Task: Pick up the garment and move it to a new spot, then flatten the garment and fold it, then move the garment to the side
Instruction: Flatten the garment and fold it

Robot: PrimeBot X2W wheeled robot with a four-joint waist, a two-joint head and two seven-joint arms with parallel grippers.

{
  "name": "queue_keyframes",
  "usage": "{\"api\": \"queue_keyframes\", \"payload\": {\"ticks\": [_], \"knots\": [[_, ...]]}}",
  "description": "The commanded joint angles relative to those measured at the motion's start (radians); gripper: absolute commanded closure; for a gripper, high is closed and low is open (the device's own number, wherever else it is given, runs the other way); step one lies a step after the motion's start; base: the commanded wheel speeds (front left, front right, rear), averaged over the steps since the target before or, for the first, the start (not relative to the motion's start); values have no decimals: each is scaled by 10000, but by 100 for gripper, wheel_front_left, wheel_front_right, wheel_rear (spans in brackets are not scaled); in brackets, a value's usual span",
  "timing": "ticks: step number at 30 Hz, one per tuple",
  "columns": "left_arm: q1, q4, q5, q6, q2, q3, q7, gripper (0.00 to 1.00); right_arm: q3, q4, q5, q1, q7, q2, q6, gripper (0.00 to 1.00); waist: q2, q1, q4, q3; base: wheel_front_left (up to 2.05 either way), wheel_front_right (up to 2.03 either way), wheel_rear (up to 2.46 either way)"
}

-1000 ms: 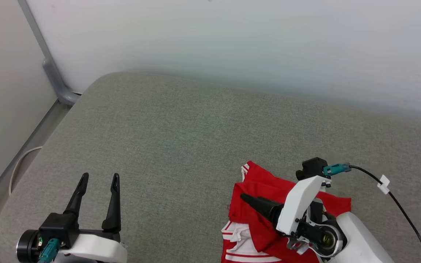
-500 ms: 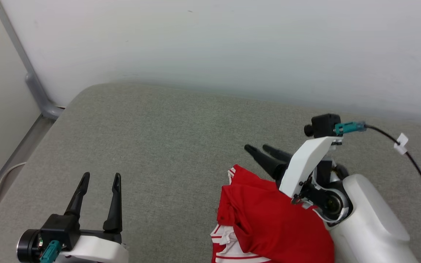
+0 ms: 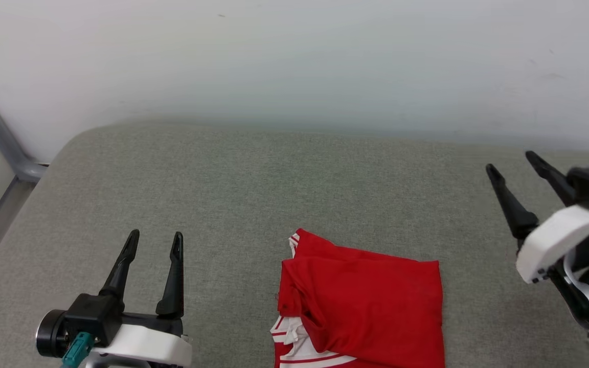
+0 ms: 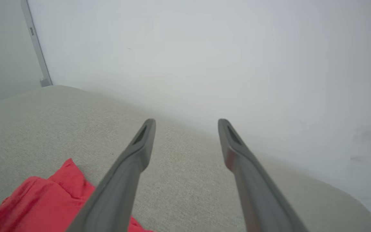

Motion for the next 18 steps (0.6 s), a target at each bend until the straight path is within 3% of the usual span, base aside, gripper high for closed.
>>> {"api": "queue_keyframes", "payload": {"ticks": [1, 2, 7, 12, 18], "knots": [[-67, -42, -59, -8, -46, -17, -23, 0, -167, -84, -37, 275, -207, 18, -10, 0, -1, 0, -78, 26, 0, 0, 0], [9, -104, -67, -12, -62, -137, -23, 0, -1505, -691, -539, 1542, -1392, 434, -6, 0, -1, 0, -291, 118, 0, 0, 0], [99, -65, -115, -15, -51, -317, -23, 0, -2451, -1563, -1060, 2780, -2227, 1385, -9, 0, -1, 0, -428, 232, 0, 0, 0], [123, 56, -153, -14, -20, -555, -23, 0, -2908, -1988, -1248, 3712, -2720, 2348, -9, 0, -1, 0, -493, 364, 0, 0, 0], [109, 315, -157, -15, 6, -802, -23, 0, -2916, -1673, -1393, 4173, -2995, 2839, -9, 0, -1, 0, -536, 490, 0, 0, 0]]}}
